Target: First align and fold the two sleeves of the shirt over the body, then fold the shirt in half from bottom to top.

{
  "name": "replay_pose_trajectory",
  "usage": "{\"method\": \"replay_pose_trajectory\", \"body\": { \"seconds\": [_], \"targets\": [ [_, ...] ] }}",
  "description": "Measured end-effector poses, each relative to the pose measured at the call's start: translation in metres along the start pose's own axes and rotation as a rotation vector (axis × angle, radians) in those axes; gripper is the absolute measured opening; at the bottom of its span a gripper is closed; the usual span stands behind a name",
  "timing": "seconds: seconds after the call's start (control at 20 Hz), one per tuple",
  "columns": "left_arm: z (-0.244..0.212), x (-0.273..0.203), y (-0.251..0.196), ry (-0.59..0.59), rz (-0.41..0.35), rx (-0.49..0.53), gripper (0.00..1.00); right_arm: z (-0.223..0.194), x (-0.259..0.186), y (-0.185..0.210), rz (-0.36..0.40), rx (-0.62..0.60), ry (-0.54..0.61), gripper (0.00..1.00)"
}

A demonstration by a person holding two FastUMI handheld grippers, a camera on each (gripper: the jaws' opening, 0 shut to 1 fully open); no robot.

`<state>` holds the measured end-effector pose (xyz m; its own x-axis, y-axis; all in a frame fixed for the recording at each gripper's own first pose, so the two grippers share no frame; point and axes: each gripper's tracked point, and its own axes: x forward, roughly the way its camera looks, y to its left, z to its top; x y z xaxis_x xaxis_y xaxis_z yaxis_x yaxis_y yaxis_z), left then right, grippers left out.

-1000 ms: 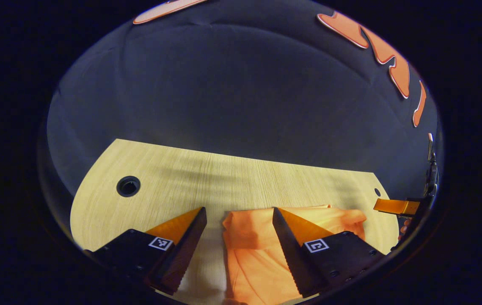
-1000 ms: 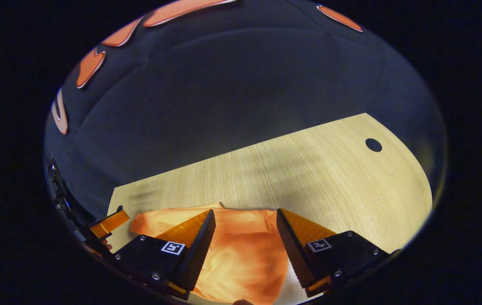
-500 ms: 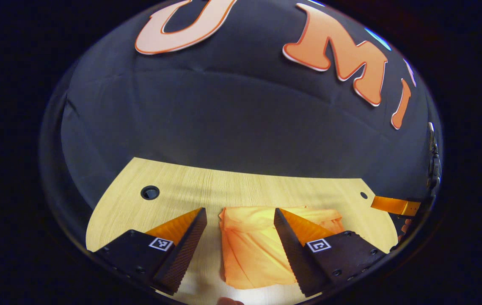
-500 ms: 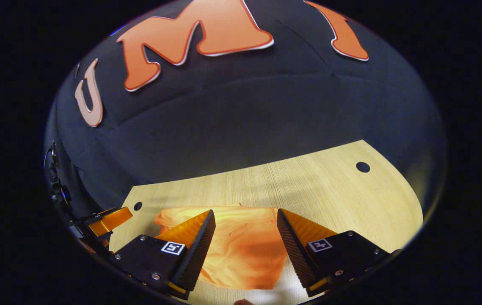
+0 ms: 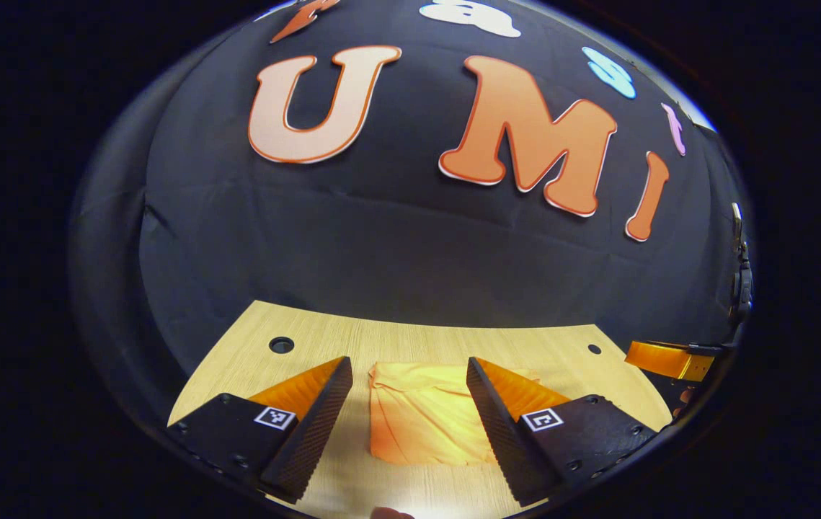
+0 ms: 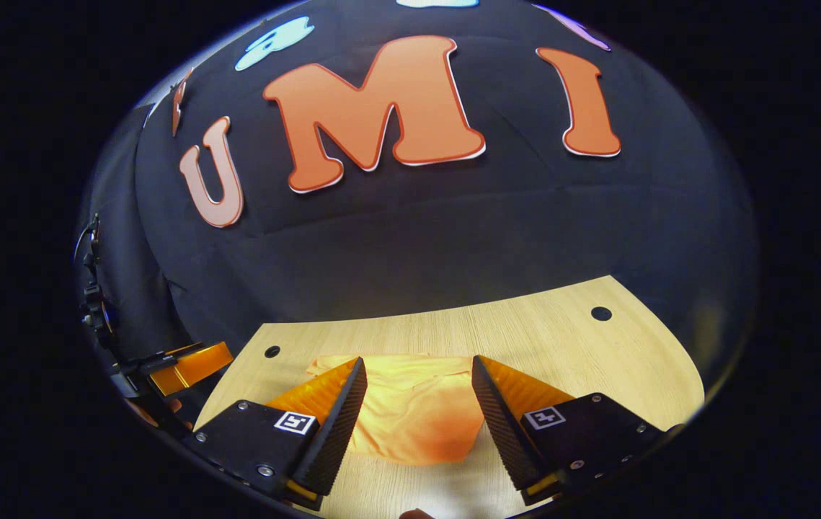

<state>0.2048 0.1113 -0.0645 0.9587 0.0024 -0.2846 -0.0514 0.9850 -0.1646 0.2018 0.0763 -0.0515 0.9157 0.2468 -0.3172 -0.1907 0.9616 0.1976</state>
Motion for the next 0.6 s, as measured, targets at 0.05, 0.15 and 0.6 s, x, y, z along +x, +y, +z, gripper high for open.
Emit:
{"method": "replay_pose_trajectory", "body": {
  "seconds": [0.05, 0.15, 0.6],
  "targets": [
    [0.003, -0.014, -0.002, -0.016, 0.001, -0.001, 0.98, 0.001, -0.011, 0.000, 0.003, -0.002, -0.011, 0.90],
    [0.011, -0.044, -0.008, -0.050, 0.000, 0.000, 0.98, 0.007, -0.035, -0.001, 0.011, 0.002, -0.048, 0.90],
    [0.028, -0.162, -0.052, -0.172, 0.017, 0.035, 0.97, 0.027, -0.130, -0.001, 0.070, -0.036, -0.196, 0.89]
  ]
}}
